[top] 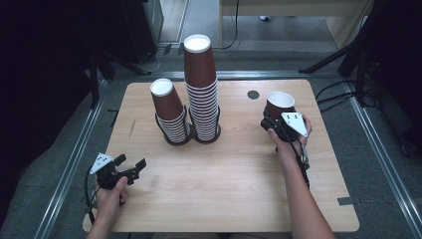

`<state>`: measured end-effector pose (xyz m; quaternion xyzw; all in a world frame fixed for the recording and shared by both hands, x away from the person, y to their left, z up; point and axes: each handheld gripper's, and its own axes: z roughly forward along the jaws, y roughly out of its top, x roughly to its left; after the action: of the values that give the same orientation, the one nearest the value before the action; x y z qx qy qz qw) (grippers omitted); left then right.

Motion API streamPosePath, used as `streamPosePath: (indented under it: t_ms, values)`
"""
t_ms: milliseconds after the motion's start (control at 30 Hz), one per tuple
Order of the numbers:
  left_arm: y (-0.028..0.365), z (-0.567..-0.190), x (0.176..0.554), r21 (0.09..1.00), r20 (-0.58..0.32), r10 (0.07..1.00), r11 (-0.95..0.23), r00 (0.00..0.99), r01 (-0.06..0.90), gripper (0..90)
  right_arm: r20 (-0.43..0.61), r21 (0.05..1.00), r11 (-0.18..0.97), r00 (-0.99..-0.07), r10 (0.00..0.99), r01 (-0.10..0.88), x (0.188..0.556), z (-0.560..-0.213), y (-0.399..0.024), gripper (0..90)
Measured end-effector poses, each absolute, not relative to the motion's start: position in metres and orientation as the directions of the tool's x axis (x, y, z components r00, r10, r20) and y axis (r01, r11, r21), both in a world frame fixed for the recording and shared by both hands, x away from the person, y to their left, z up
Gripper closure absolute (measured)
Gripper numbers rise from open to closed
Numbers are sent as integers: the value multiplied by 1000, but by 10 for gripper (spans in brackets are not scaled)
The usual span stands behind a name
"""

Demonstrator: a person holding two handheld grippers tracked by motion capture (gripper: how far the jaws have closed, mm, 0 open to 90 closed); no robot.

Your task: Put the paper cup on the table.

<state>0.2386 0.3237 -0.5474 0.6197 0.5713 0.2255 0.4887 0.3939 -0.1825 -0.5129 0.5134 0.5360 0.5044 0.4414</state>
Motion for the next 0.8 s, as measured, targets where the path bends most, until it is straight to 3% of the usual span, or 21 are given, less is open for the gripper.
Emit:
streamPosePath:
  t_ms: [367, 800]
  values:
    - [324, -547, 239, 863, -281, 927, 131, 248, 488, 58, 56, 985, -48, -44, 997, 163, 413, -525, -184, 131]
    - [324, -547, 239, 862, -283, 926, 132, 249, 489, 58, -10, 967, 21, -46, 999, 253, 424, -535, -179, 129]
